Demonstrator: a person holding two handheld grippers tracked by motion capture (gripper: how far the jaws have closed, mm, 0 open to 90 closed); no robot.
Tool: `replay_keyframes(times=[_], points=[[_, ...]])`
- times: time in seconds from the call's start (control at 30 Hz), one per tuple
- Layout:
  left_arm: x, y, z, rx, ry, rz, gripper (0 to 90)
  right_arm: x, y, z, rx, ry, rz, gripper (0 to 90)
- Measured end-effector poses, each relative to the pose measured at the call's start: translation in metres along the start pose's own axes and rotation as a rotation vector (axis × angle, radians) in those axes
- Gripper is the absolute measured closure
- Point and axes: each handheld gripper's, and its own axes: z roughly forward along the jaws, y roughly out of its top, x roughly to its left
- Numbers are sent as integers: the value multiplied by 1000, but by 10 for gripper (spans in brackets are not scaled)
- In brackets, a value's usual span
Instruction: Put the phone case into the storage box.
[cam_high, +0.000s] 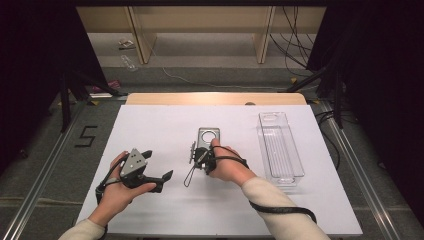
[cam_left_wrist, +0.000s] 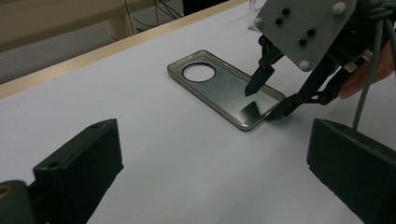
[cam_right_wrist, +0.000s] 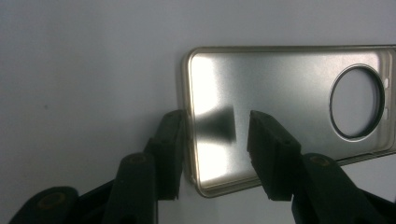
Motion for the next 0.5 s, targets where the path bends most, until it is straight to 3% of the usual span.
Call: replay_keyframes(times=[0.23,0.5], points=[[0,0,0,0,-2,-1,28,1,2,0,13,11,-47,633],[0,0,0,-1,-2,-1,29,3,4,0,18,13,-67,668]])
